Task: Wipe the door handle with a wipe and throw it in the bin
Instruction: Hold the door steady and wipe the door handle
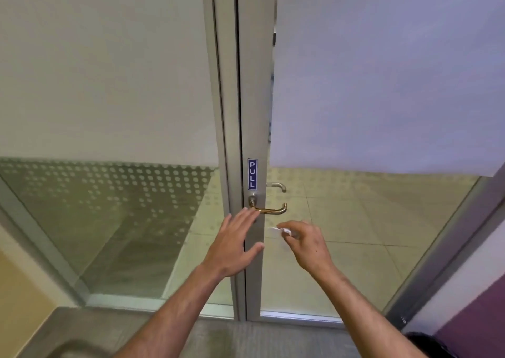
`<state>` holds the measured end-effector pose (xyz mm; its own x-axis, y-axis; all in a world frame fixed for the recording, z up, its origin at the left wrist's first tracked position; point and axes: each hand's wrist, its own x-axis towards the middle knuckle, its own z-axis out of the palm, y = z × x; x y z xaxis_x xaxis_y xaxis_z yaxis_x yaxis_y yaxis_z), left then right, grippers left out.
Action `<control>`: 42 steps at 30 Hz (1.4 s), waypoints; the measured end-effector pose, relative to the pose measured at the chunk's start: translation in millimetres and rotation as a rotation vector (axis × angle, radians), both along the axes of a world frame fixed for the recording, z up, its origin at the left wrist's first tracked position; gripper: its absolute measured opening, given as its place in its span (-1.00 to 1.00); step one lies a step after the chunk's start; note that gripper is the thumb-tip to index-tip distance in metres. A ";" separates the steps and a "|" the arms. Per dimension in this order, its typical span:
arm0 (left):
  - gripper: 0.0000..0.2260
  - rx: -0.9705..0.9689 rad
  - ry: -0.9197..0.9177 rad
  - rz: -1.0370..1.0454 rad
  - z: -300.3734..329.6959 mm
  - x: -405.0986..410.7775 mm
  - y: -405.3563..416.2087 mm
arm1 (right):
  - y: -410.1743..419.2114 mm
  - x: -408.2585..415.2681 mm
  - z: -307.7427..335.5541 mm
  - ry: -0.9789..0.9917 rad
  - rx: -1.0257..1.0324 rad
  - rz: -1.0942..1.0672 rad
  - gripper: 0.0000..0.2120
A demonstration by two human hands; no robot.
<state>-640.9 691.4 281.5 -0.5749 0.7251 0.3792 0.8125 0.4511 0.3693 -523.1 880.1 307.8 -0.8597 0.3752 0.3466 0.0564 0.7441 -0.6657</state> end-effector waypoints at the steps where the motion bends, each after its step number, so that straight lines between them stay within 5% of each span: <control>1: -0.29 -0.014 -0.007 -0.009 -4.8 -24.0 4.9 | 1.8 -23.2 -6.9 -0.009 0.009 -0.022 -0.80; 11: -0.20 -0.308 0.089 -0.256 -19.6 -181.9 44.4 | 21.5 -188.4 -53.4 -0.085 0.116 -0.121 -0.85; 18: -0.20 -0.341 0.511 -0.426 -0.1 -231.3 74.0 | 29.8 -237.0 -71.3 -0.131 0.381 -0.215 -0.74; 27: -0.36 -0.431 1.090 -0.567 80.5 -273.2 136.6 | 18.3 -241.7 -100.3 -0.219 0.405 -0.036 -0.79; 30: -0.41 -0.450 1.129 -0.551 87.7 -274.0 147.8 | 15.3 -240.0 -109.2 -0.205 0.410 -0.047 -0.69; 35: -0.46 -0.450 1.203 -0.517 81.0 -273.8 150.8 | 10.7 -247.8 -109.4 -0.257 0.404 -0.109 -0.87; 42: -0.53 -0.445 1.203 -0.513 79.7 -273.9 154.5 | 46.3 -214.8 -117.4 -0.212 0.537 0.110 -0.64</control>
